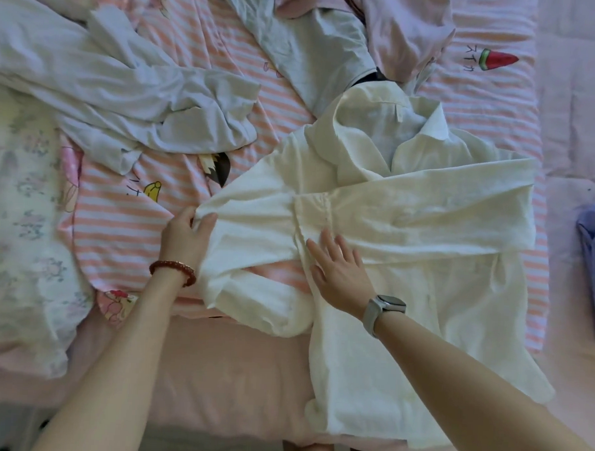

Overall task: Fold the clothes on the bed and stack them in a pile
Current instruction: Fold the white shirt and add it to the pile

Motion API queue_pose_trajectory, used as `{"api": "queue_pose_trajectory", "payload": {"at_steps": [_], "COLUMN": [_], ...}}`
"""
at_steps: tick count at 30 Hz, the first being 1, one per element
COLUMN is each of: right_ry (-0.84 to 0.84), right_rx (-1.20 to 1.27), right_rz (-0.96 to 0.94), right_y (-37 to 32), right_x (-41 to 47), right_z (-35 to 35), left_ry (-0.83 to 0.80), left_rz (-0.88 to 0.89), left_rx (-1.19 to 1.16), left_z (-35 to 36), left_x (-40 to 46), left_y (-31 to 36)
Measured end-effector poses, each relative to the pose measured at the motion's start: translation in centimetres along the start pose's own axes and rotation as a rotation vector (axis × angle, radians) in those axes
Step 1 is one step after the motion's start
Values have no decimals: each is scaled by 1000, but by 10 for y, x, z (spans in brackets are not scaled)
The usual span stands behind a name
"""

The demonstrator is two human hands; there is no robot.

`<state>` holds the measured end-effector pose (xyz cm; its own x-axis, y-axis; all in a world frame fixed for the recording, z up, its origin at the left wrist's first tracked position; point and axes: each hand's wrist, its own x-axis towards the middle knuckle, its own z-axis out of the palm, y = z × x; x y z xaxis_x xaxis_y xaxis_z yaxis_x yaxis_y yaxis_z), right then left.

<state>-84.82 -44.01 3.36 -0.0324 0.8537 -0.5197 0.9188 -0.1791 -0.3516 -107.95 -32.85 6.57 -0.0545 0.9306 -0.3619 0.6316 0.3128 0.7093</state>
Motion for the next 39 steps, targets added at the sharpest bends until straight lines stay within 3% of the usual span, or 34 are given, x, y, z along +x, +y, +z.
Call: {"api": "queue_pose_trajectory", "payload": {"at_steps": [5, 8, 10, 13, 17, 21, 25, 33, 37, 39], "right_ry": [-50, 113, 199, 103, -25, -105, -24, 68, 83, 27], "right_rx": [-36, 35, 126, 305, 620, 1306, 1534, 1717, 1795, 1814], "right_rz": [16, 58, -59, -225, -95, 192, 356, 587, 631, 605], "right_y": [-8, -25, -41, -71, -103, -124, -129, -126, -116, -114], "right_x": [9, 5, -3, -21, -34, -27, -17, -17, -27, -33], "right_z": [-8, -10, -6, 13, 38, 23, 4, -2, 6, 11], "left_ry": [22, -65, -170, -247, -136, -164, -315, -99, -354, -402], "left_rz": [-37, -249, -423, -565, -252, -1, -96, -140, -212, -239], "left_rx": [72, -113, -302, -500, -183, -239, -390, -394, -266, -127], "left_z": [-18, -24, -26, -25, -33, -53, -56, -69, -83, -86], "left_x": [15, 9, -6, -33, -47, -66, -85, -74, -72, -76], "left_y": [-5, -25, -45, -67, -71, -42, -28, -30, -40, -47]}}
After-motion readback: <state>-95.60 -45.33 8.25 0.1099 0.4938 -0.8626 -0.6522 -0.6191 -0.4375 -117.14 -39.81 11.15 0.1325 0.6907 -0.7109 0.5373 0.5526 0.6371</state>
